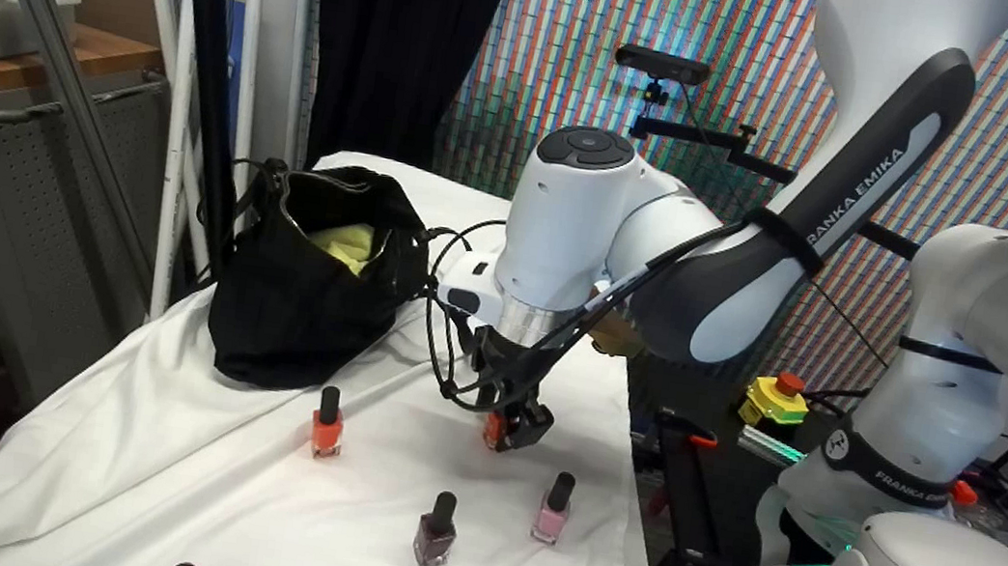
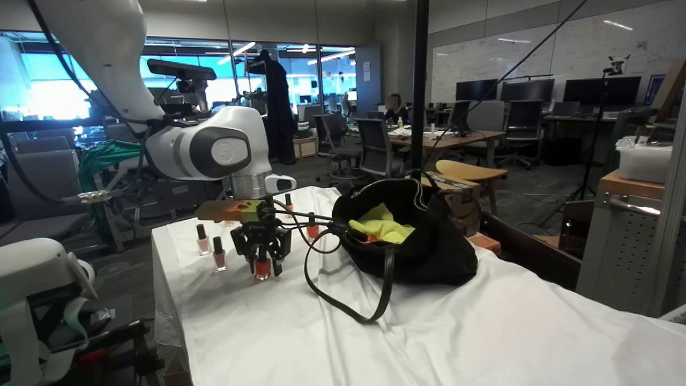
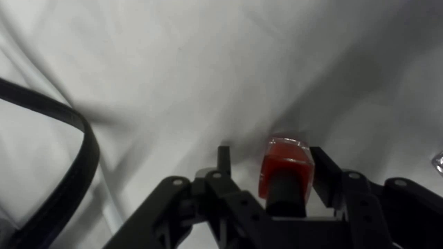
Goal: Put the nail polish bottles in the bag
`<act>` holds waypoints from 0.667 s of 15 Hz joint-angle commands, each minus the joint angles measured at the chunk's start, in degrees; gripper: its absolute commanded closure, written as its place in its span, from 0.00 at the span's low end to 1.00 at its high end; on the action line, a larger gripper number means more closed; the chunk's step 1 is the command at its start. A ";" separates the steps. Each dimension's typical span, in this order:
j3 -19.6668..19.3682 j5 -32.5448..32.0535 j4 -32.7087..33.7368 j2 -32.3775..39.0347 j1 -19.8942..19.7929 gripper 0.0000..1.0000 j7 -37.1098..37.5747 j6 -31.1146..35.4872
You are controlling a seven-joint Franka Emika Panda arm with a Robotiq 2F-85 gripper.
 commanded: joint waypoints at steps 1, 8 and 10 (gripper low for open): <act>-0.01 -0.73 0.50 1.40 -0.04 0.64 -0.53 0.23; -0.77 -2.81 0.68 0.18 0.57 0.84 1.83 -1.36; -1.49 -5.12 0.86 -1.17 0.90 0.84 3.68 -2.67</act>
